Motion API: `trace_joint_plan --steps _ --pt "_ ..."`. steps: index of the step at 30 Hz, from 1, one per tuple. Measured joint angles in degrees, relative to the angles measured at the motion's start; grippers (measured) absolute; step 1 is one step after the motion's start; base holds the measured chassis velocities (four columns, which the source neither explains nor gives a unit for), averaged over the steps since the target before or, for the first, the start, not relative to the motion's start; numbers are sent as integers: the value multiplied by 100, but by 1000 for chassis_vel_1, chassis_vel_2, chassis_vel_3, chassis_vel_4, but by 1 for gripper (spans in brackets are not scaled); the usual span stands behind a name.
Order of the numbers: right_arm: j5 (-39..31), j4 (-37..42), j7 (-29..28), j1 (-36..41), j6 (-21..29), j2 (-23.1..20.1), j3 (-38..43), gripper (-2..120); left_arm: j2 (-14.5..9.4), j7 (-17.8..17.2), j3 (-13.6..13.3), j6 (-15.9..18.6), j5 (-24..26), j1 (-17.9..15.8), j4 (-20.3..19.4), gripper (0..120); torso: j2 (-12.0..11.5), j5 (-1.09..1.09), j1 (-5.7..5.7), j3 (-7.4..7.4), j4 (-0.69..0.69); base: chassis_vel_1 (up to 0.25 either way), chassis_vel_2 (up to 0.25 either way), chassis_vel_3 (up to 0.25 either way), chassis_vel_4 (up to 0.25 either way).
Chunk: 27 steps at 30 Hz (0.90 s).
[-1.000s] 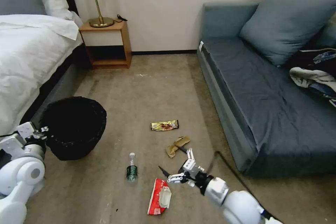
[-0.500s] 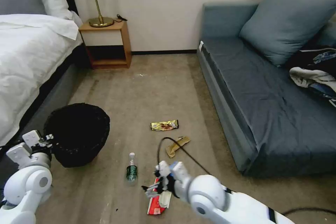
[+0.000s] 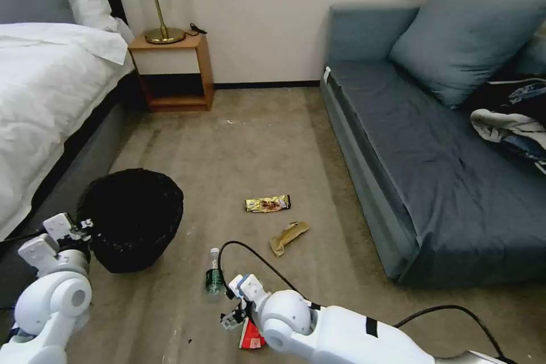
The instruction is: Pick up the trash bin, then pick up the garbage on the floor and place it into the trash bin.
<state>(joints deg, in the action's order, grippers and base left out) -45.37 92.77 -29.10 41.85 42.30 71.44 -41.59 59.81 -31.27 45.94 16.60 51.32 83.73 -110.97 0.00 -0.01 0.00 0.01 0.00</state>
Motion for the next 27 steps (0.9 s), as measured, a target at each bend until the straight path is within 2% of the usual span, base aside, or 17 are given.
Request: trace_joint_plan --steps 7,10,21,27 --pt "-105 -165 -429 -72 -18 24 -22 100 28 3 -91 -1 -73 -88 105 7 0 0 0 0 0 0 0 0 0" --pt "-437 -188 -626 -72 -22 -29 -4 100 21 3 -104 -1 -78 -122 124 7 0 1 0 0 -1 0 0 0 0" --pt "-716 -179 -820 212 -30 -39 192 100 10 -2 -105 4 -79 -145 98 7 0 1 0 -1 -1 0 0 0 0" --pt "-1000 -231 -980 496 -33 92 425 100 9 -13 -97 11 -94 -108 53 7 0 1 0 -1 0 0 0 0 0"
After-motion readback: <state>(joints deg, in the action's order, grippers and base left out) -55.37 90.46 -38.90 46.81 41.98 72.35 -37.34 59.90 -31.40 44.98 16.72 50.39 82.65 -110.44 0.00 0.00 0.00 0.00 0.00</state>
